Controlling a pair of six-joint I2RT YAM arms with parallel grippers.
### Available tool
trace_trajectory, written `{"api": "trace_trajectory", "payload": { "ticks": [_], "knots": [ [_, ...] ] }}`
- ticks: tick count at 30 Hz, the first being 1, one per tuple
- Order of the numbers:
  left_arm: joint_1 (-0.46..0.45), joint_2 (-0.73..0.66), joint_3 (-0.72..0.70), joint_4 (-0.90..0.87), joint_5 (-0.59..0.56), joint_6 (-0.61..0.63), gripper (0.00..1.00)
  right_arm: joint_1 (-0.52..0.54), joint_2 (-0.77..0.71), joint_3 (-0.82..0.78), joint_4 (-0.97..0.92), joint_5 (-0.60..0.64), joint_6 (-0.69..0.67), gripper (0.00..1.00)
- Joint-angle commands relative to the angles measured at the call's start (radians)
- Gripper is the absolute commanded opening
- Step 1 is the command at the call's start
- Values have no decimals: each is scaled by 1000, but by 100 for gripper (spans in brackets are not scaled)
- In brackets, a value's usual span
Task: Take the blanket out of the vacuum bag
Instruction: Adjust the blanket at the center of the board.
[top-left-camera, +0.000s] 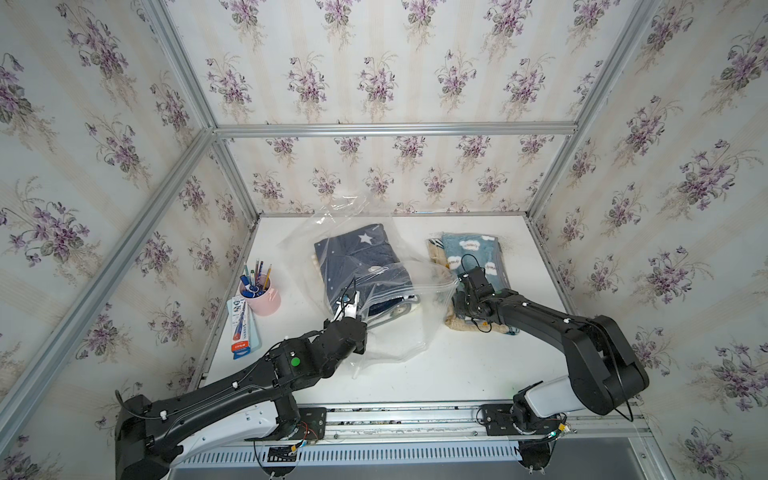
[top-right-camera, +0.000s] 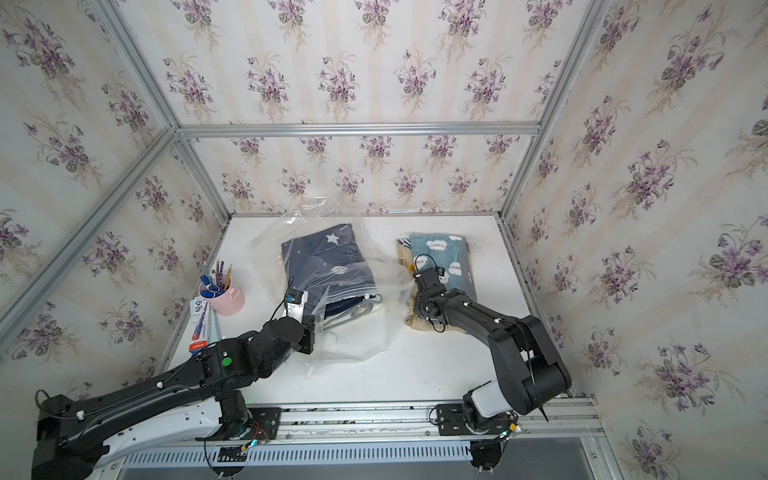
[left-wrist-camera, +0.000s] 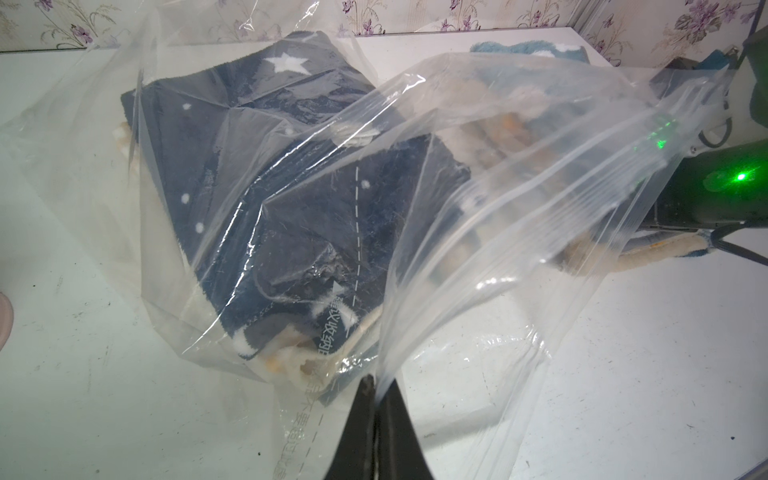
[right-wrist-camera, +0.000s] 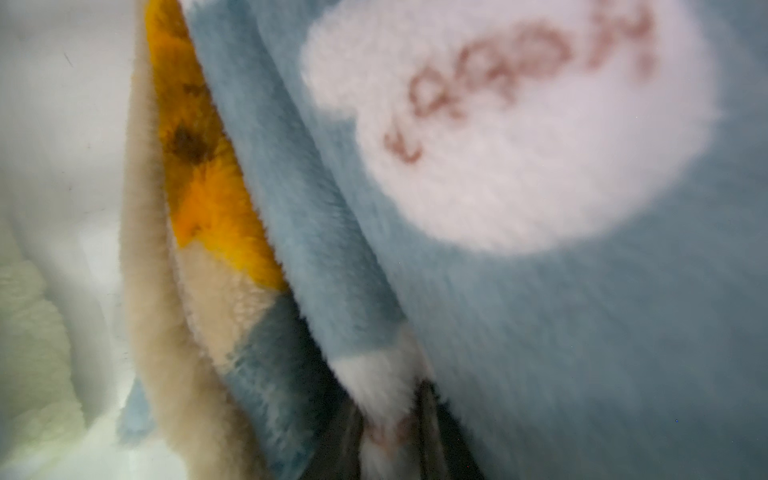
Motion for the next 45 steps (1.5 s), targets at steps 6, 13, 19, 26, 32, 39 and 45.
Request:
{"api": "trace_trajectory", "payload": {
  "ticks": [6, 13, 19, 26, 32, 39, 45],
  "knots": [
    [1, 13, 19, 8, 10, 7, 8, -11, -36, -19, 22, -47, -19, 0],
    [1, 18, 20, 7, 11, 5, 8, -12, -96, -9, -3, -44, -29, 0],
    [1, 30, 29, 9, 15, 11, 8, -11, -184, 14, -29, -119, -43, 0],
    [1, 45, 47, 7, 20, 16, 7, -10, -282, 42, -68, -263, -58, 0],
    [1, 49, 59, 7, 21, 19, 7, -9, -286, 13, -64, -344, -67, 0],
    [2, 54, 60, 2, 31, 11, 7, -7, -207, -80, 20, -441, -65, 0],
    [1, 61, 71, -3, 28, 15, 7, -15, -127, -79, 57, -510, -71, 27]
  ]
}}
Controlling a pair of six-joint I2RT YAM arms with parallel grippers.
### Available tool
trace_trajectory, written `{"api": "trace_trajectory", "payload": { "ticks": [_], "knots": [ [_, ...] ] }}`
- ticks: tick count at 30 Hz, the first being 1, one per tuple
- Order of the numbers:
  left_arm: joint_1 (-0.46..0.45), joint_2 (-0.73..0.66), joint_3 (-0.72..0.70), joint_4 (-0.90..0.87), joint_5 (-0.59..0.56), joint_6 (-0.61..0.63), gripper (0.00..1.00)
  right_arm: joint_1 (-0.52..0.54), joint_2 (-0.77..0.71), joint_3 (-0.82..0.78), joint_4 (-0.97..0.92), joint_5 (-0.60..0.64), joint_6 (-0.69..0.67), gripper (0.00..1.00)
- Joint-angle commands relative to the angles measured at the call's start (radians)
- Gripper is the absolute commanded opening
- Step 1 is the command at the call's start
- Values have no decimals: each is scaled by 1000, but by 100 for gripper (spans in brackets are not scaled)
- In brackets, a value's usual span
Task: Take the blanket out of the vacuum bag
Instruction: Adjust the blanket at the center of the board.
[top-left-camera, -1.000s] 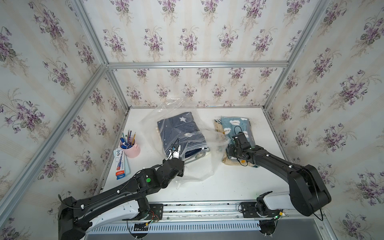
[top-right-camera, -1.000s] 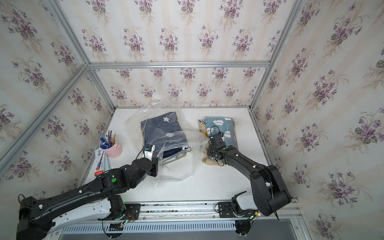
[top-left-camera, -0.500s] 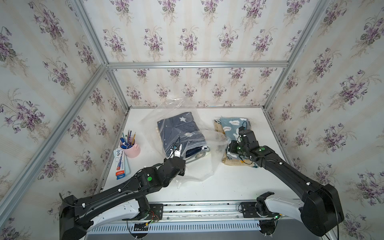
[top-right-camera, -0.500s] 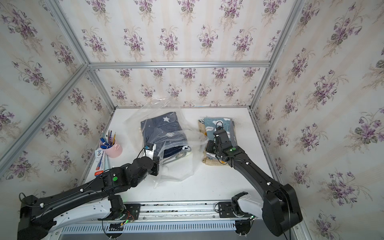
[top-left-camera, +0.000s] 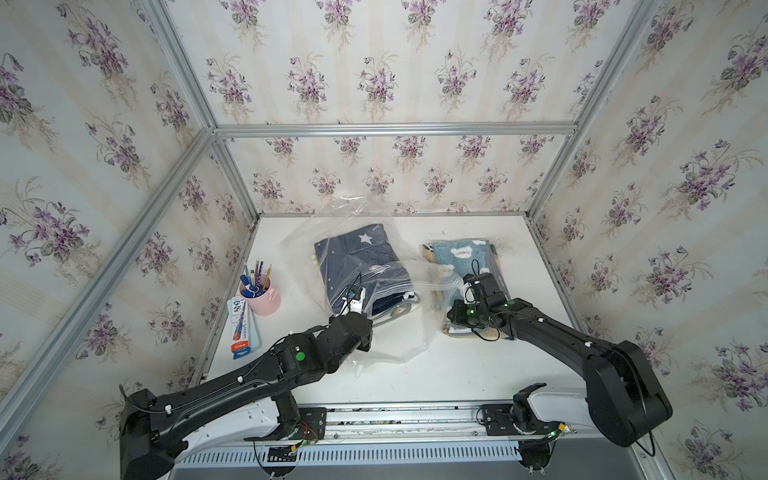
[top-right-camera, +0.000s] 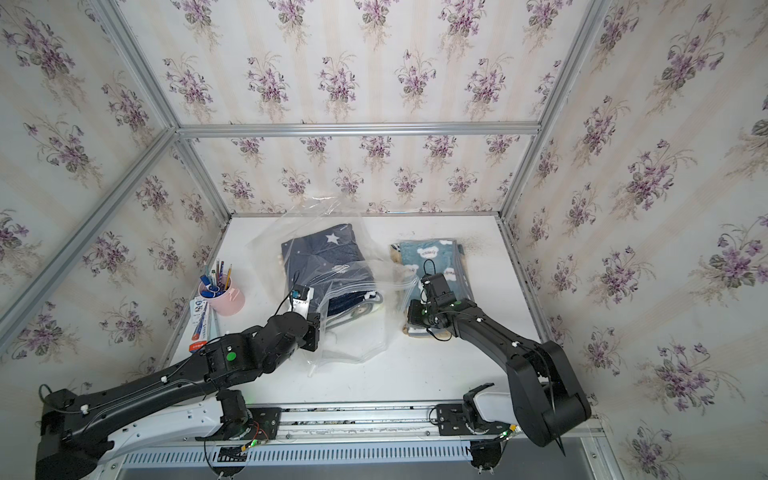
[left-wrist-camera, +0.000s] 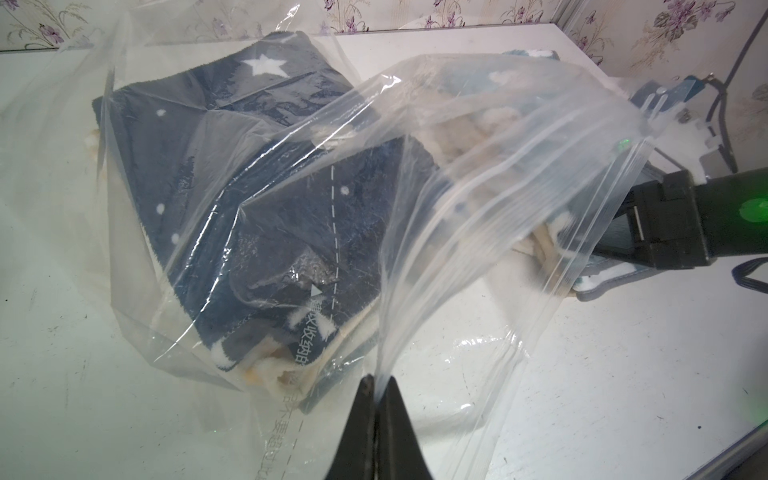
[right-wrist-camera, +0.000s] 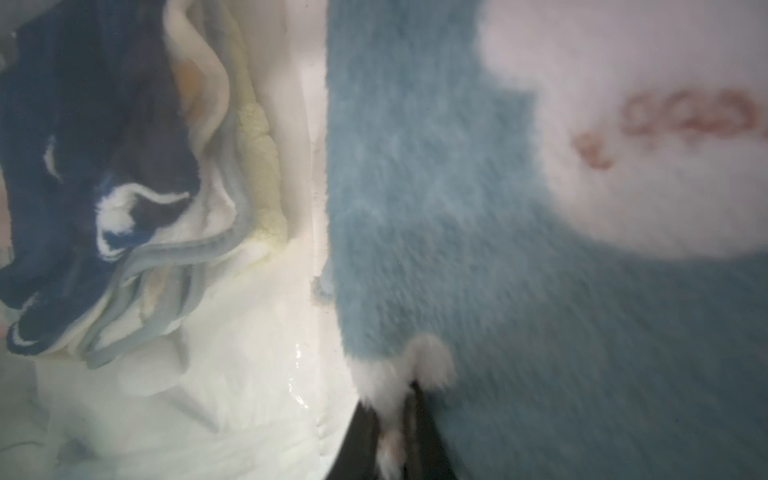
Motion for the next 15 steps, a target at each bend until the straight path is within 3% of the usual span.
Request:
{"api": "trace_trajectory", "payload": {
  "ticks": [1, 4, 9, 12, 15],
  "knots": [
    [1, 2, 13, 0, -9, 11, 8, -7, 8, 25, 21, -67, -11, 33],
    [2, 1, 16, -3, -14, 14, 8, -16, -38, 82, -33, -61, -3, 42],
    [1, 0, 16, 5, -19, 25, 9, -41, -117, 165, -114, 74, 24, 46],
    [1, -1, 19, 6, -17, 31, 9, -78, -132, 179, -139, 158, 61, 42],
    [1, -6, 15, 8, -16, 30, 9, -137, -166, 140, -123, 182, 100, 30]
  ]
}}
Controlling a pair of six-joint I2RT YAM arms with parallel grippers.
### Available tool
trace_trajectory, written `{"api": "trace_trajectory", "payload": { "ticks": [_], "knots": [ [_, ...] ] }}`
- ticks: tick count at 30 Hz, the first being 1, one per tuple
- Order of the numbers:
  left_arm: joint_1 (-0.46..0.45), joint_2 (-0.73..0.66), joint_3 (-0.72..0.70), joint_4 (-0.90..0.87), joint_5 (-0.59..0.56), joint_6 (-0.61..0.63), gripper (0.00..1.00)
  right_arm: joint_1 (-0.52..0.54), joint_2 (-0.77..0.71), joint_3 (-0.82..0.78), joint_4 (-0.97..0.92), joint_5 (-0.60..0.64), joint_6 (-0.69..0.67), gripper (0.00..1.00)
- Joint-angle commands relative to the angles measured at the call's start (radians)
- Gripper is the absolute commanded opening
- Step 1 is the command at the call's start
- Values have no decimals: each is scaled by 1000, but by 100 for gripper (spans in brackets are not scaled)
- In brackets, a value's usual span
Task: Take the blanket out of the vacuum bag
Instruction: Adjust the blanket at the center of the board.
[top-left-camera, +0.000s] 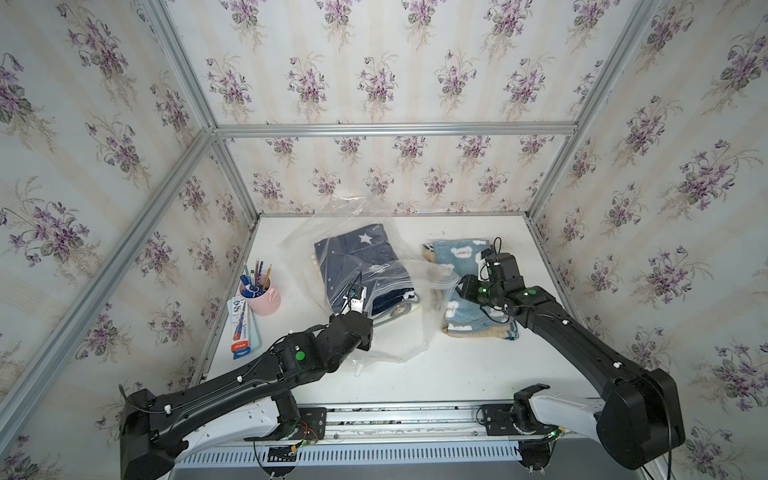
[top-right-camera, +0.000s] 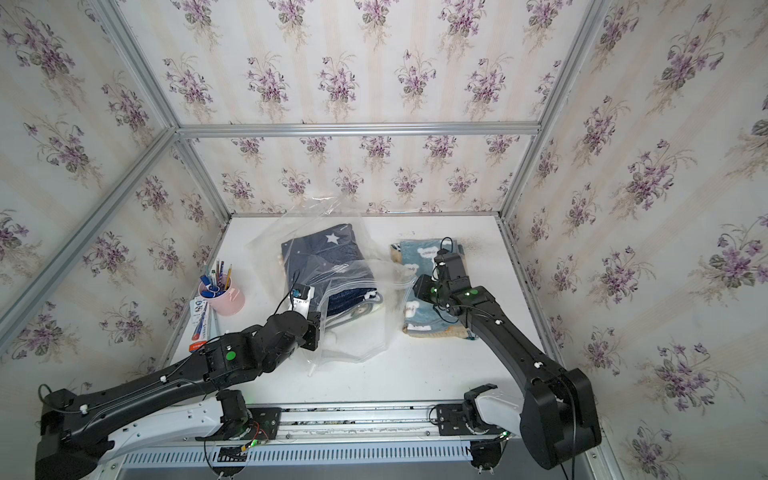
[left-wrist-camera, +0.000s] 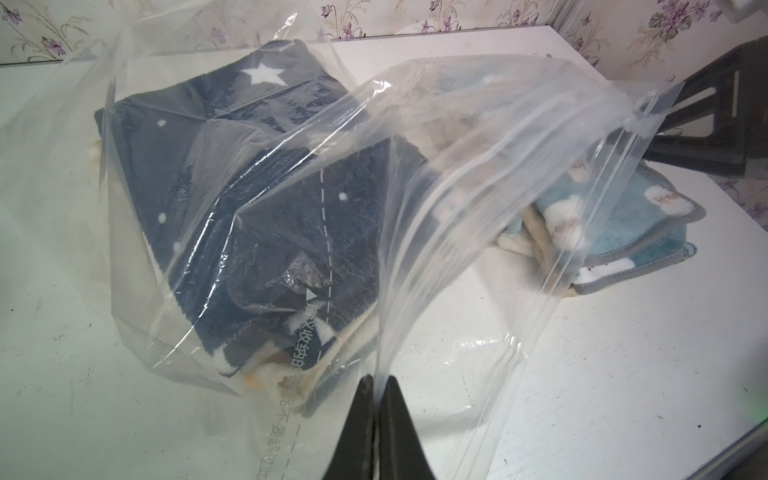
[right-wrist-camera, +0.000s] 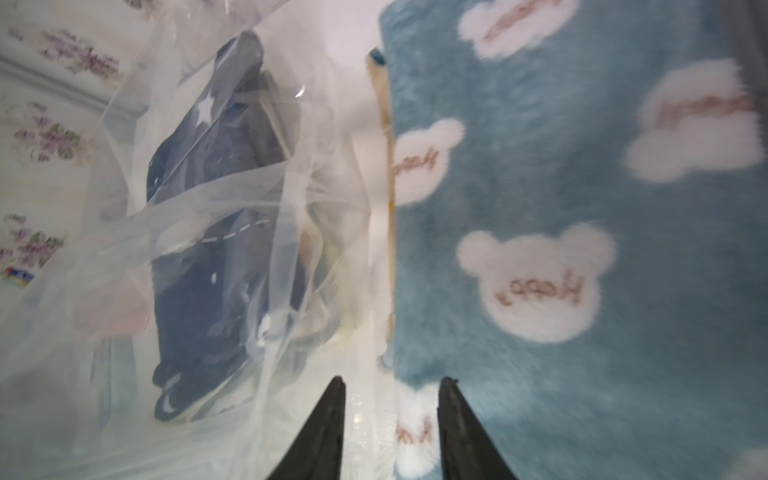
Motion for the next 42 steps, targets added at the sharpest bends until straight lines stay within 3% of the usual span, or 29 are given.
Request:
{"api": "trace_trajectory", "payload": {
  "ticks": [1, 5, 11, 17, 22, 27, 39, 42],
  "knots": [
    [1, -9, 0, 10, -12, 9, 8, -48, -36, -42, -18, 80, 63, 27],
    [2, -23, -30, 30, 0, -1, 9, -110, -63, -151, 27, 102, 112, 15],
    [1, -19, -57, 42, 1, -14, 9, -141, -43, -325, 169, 96, 184, 20],
    [2, -20, -78, 58, 2, -24, 9, -205, 26, -332, 164, 53, 173, 18],
    [1, -23, -88, 61, 2, -31, 9, -213, -83, -293, 137, 49, 152, 18],
    [1, -23, -95, 72, 1, -37, 9, -213, -166, -265, 151, 93, 147, 25],
    [1, -37, -119, 54, 36, -66, 8, -213, 135, -295, 413, -88, 250, 22],
    [1, -66, -140, 51, 38, -76, 9, -213, 200, -291, 434, -66, 264, 22]
  ]
}}
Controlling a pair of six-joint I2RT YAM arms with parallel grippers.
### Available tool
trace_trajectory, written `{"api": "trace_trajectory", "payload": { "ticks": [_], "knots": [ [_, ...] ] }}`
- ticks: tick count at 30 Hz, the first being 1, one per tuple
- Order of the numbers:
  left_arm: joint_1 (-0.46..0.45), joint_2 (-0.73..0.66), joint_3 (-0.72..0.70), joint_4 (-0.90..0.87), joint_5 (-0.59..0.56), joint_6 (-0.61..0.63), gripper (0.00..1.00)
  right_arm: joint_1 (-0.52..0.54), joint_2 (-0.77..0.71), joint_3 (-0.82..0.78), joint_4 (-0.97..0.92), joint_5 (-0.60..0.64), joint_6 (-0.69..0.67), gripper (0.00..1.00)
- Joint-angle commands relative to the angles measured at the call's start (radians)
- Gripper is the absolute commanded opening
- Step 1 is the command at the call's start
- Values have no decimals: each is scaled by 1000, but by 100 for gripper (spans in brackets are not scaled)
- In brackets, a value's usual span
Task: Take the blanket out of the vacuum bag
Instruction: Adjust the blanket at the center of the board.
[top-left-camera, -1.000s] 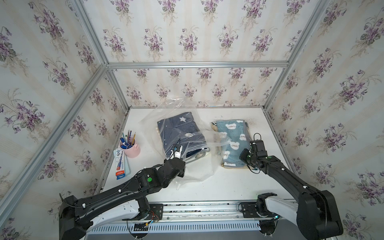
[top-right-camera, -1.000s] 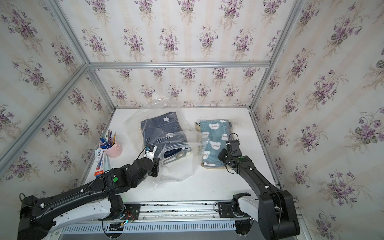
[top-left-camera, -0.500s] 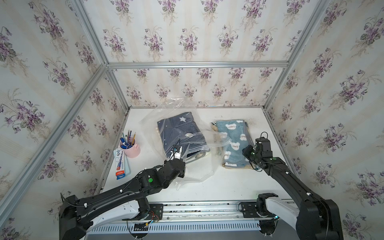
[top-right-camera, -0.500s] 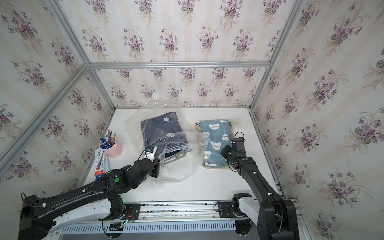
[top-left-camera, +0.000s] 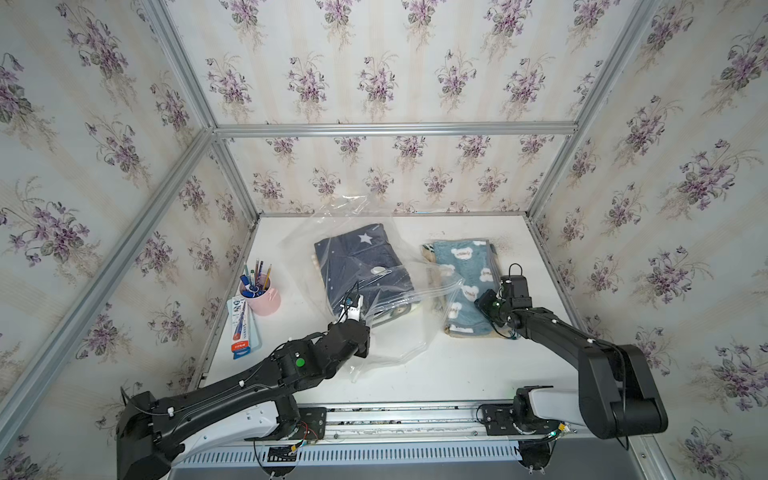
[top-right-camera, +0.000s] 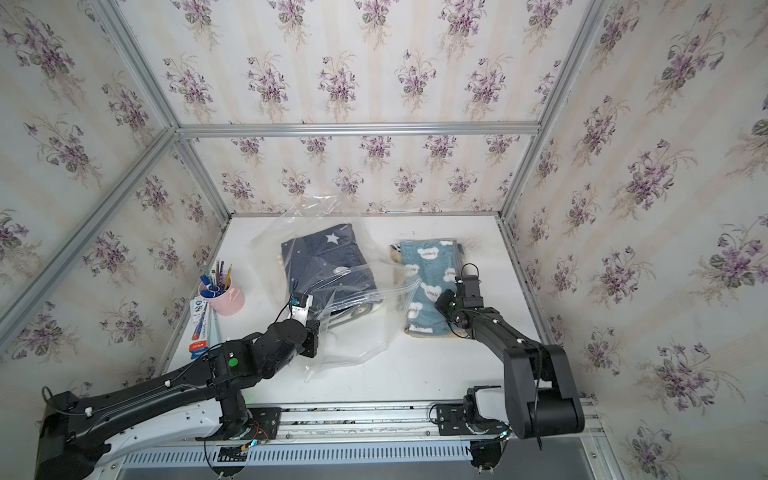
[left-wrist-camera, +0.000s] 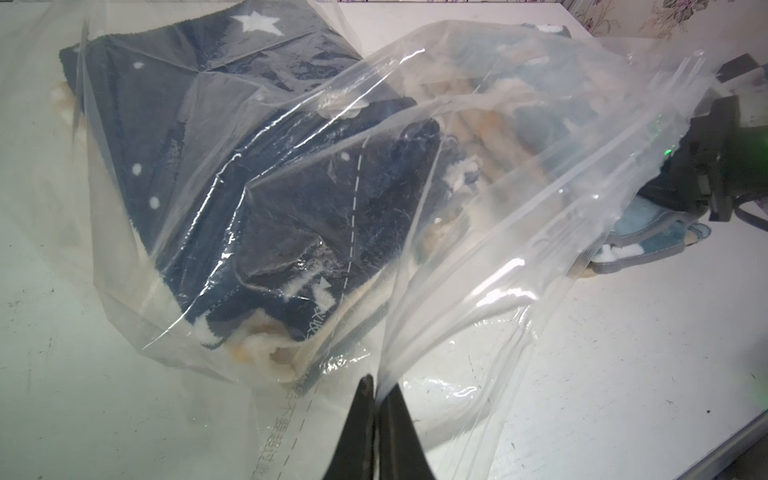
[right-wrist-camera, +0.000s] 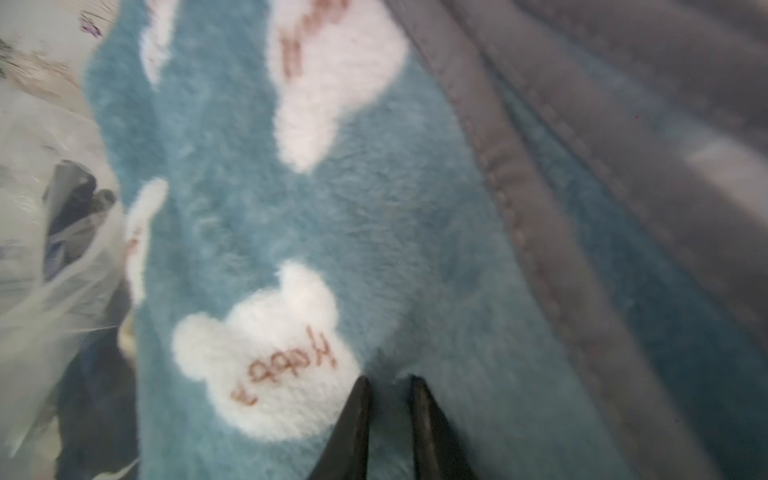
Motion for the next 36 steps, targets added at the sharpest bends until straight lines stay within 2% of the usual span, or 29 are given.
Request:
{"api": "trace_trajectory", "payload": {
  "ticks": [1, 14, 18, 22, 27, 36],
  "knots": [
    [1, -28, -18, -5, 5, -21, 9, -1, 53, 14, 76, -17, 37, 22],
    [2, -95, -68, -15, -4, -41, 9, -38, 225, 134, 170, -1, 145, 20],
    [2, -103, -73, -12, -5, -41, 9, -69, 236, 101, 230, 17, 233, 16],
    [2, -100, -67, -13, -5, -34, 9, -118, 211, -3, 329, 29, 330, 15],
    [2, -99, -59, -22, -5, -25, 9, -149, 122, -67, 333, 81, 341, 15],
    [1, -67, -37, -22, 4, -8, 10, -150, 111, -11, 301, 25, 254, 15]
  ]
}}
